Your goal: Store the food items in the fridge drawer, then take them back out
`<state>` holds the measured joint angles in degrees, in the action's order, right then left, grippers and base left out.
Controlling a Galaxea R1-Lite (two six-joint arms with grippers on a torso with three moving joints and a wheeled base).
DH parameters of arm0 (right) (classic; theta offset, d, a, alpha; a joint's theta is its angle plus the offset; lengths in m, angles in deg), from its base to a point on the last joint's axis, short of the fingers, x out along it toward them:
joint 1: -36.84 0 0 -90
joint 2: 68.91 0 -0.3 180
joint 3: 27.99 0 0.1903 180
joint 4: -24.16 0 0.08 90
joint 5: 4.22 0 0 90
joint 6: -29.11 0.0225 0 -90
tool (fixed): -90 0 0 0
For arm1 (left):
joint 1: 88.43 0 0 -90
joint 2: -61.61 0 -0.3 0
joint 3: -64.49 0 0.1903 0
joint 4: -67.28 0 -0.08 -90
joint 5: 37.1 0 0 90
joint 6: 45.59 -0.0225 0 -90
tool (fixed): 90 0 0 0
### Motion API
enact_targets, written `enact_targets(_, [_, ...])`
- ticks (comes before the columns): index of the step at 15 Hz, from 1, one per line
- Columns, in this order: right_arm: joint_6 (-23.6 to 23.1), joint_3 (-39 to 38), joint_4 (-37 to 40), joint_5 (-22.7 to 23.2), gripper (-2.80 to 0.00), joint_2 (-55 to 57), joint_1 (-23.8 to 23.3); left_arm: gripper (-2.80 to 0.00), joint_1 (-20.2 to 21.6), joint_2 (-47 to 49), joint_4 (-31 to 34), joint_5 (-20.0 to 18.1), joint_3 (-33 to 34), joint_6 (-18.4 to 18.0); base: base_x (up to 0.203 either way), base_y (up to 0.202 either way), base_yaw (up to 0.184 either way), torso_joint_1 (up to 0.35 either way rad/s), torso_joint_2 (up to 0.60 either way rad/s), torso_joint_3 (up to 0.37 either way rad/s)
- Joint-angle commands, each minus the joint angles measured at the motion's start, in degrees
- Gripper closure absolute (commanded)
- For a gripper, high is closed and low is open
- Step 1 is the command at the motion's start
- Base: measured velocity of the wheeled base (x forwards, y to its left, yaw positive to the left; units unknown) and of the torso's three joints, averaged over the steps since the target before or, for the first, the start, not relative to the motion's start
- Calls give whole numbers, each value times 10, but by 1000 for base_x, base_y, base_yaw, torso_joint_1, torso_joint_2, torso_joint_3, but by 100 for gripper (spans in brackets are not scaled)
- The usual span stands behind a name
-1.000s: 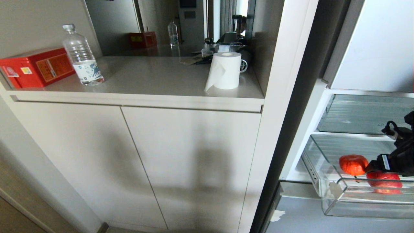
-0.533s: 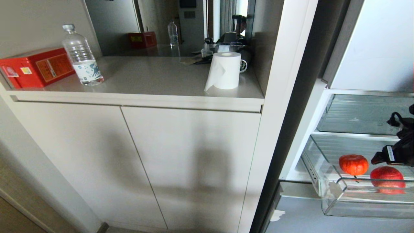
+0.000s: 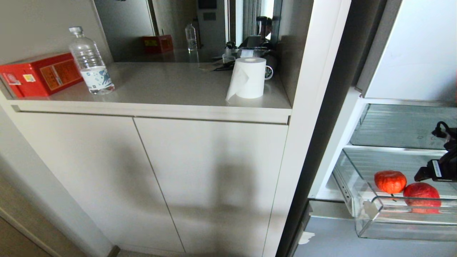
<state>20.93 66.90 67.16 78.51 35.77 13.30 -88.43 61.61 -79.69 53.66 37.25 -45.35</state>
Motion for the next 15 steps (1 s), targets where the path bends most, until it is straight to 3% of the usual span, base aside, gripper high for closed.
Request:
enact_targets(1, [-1,6,1,0,-280,14,0,0,0,0,0,0,0,0,0,0,0,0,0,0])
enact_targets(6, [1,15,-1,3,-280,51,1,0,0,0,0,0,0,0,0,0,0,0,0,0])
enact_targets(11, [11,85,0,3,-280,59,-20,0,0,0,1,0,0,0,0,0,0,0,0,0])
enact_targets(15, [11,59,8,9,-280,21,-22,0,0,0,0,0,0,0,0,0,0,0,0,0])
